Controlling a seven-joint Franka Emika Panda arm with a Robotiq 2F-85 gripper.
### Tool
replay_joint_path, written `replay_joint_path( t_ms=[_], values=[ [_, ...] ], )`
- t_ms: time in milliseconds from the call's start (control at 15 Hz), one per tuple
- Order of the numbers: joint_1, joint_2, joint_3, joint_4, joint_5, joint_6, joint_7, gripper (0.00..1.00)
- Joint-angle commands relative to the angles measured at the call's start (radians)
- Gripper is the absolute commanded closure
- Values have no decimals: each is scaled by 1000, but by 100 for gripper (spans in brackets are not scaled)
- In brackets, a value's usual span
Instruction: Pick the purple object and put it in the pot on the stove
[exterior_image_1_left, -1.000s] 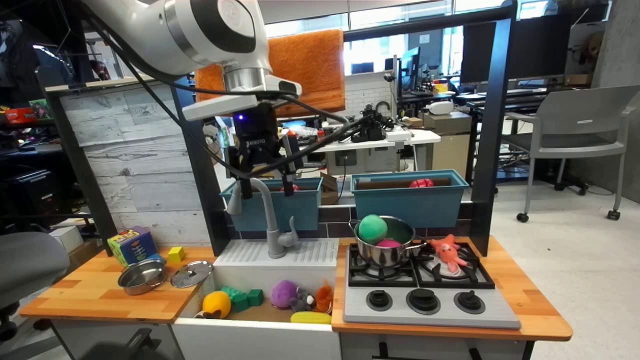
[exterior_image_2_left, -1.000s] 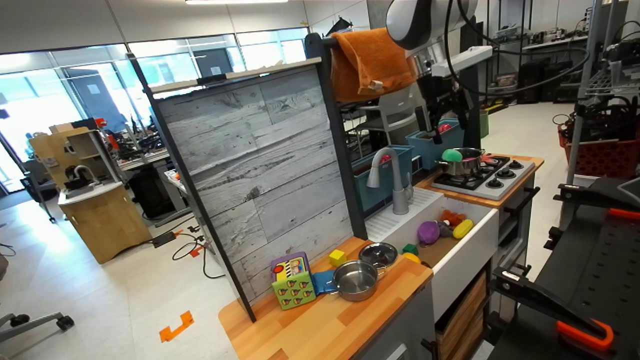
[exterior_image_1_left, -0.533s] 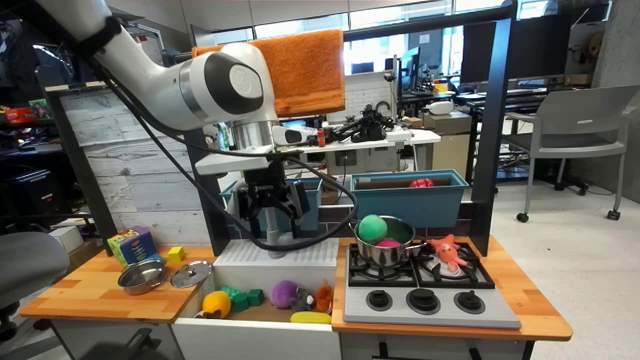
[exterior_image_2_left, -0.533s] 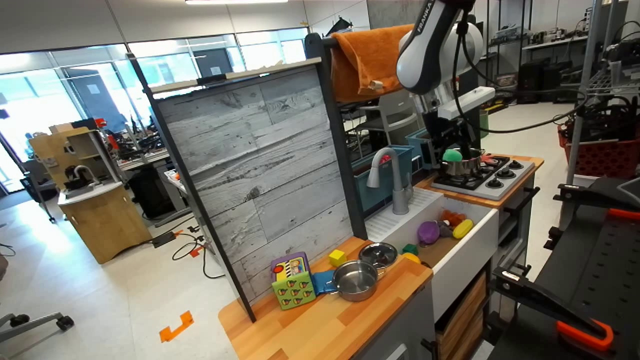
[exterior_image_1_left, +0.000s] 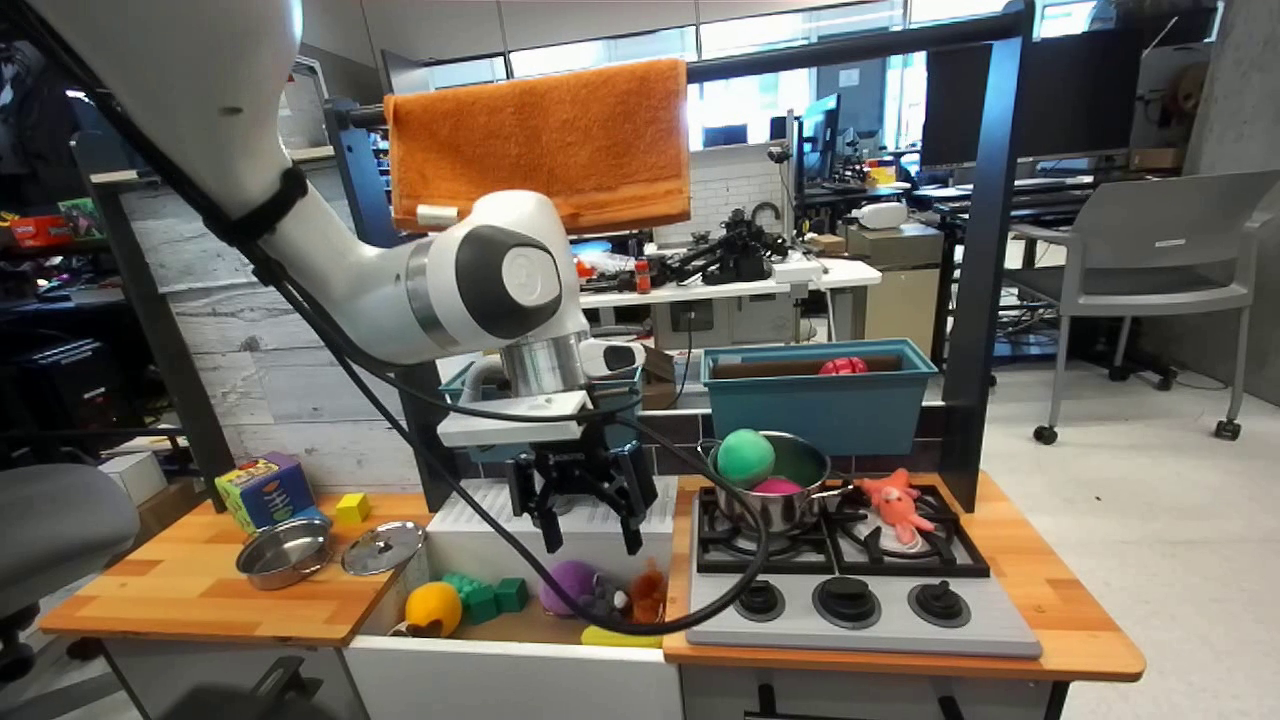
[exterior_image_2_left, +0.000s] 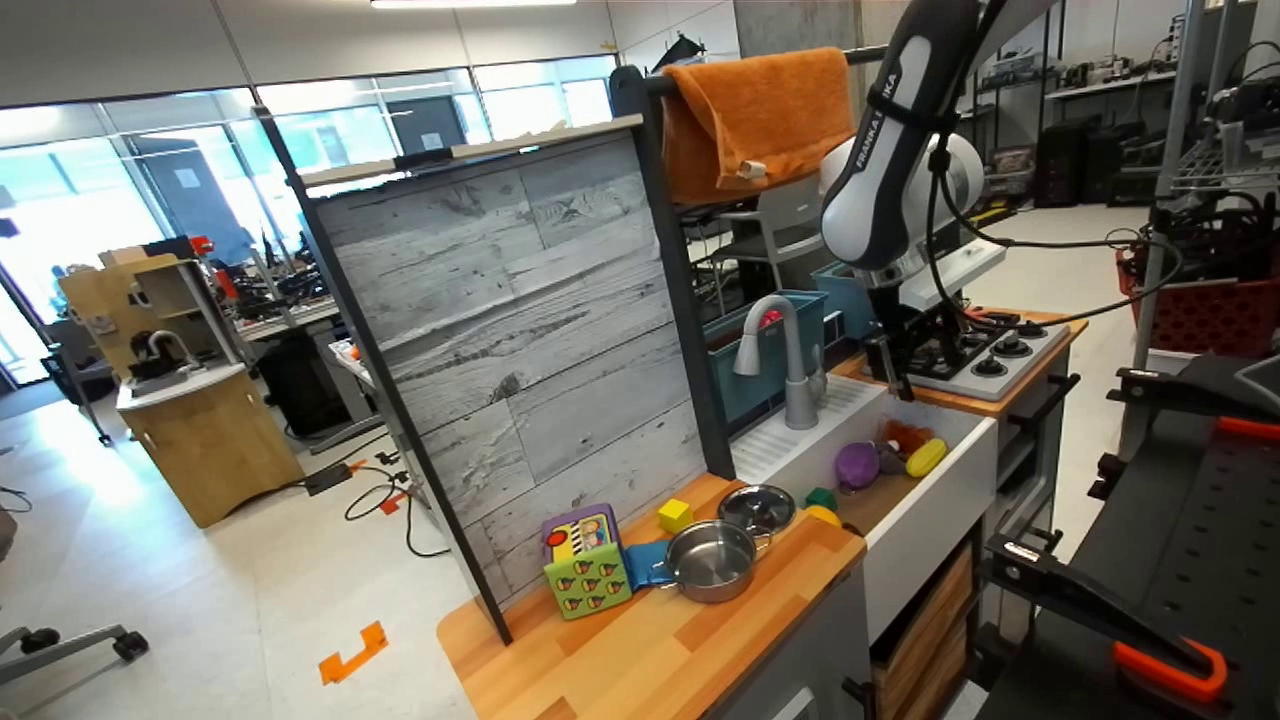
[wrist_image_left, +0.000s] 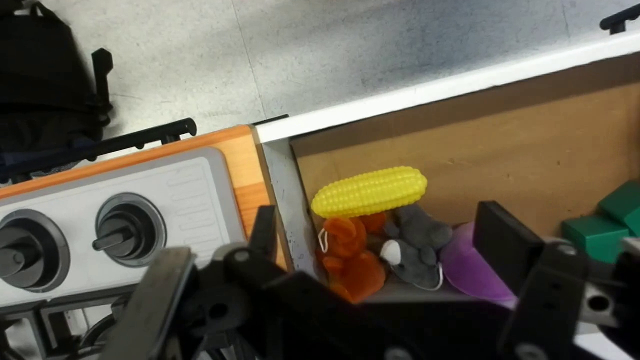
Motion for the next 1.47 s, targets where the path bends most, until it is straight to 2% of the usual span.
replay_joint_path(
  t_ms=[0, 267, 533, 933, 1400],
  values=[
    [-2, 112, -6, 116, -27, 21, 3, 0],
    [7, 216, 1, 214, -33, 19, -5, 0],
    [31, 274, 24, 257, -46, 38, -51, 0],
    [31, 343, 57, 407, -71, 37, -182, 0],
    [-25, 420, 97, 588, -43, -93, -261, 0]
  ],
)
